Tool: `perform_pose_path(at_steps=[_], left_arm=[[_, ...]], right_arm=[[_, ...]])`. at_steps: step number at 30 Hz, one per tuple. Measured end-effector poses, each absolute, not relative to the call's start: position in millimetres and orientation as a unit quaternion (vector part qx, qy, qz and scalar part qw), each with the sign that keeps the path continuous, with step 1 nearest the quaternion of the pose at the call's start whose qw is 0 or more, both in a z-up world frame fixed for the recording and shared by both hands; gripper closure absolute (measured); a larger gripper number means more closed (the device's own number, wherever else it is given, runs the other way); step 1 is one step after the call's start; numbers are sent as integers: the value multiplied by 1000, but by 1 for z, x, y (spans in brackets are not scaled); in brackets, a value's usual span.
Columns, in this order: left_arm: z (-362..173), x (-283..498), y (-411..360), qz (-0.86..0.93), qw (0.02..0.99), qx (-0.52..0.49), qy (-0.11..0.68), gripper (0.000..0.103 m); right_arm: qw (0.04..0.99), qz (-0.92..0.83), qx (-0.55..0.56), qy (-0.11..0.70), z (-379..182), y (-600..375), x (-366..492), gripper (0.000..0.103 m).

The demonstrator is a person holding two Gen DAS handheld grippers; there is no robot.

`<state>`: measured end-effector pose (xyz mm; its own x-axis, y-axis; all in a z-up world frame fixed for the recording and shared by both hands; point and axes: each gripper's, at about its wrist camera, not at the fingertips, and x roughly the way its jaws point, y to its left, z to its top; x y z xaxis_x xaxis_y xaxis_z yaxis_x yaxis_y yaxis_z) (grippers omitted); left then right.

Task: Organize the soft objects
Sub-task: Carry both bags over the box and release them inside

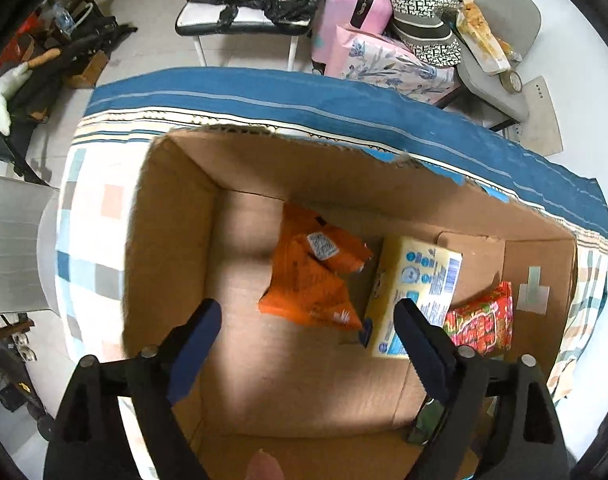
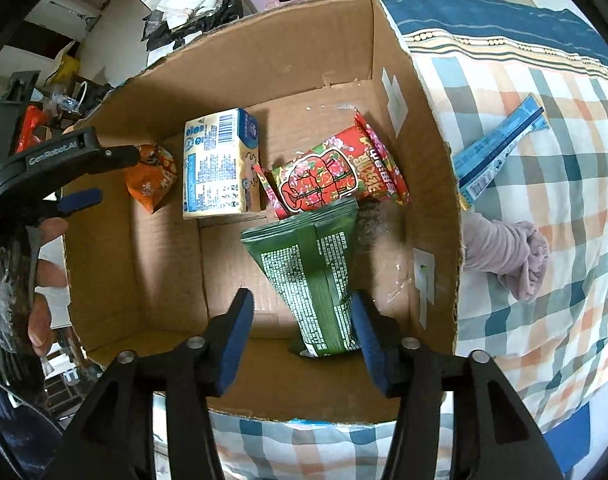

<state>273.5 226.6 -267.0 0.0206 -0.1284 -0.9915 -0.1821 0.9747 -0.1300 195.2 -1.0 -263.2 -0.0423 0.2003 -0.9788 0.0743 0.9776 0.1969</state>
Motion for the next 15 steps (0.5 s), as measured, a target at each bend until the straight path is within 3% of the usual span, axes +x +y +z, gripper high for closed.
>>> perform_pose_path(at_steps=[4,9,15], left_arm=[[-251,253,220,21,725,-92,682,8],[-229,219,207,13,745,-82,662,8],[-197,179,194,8,767,-65,638,8]], right_arm=[[696,44,73,713,-252,0,191,8],[710,36,43,702,-240,1,185,0],[729,36,13,683,-219,3,173,0]])
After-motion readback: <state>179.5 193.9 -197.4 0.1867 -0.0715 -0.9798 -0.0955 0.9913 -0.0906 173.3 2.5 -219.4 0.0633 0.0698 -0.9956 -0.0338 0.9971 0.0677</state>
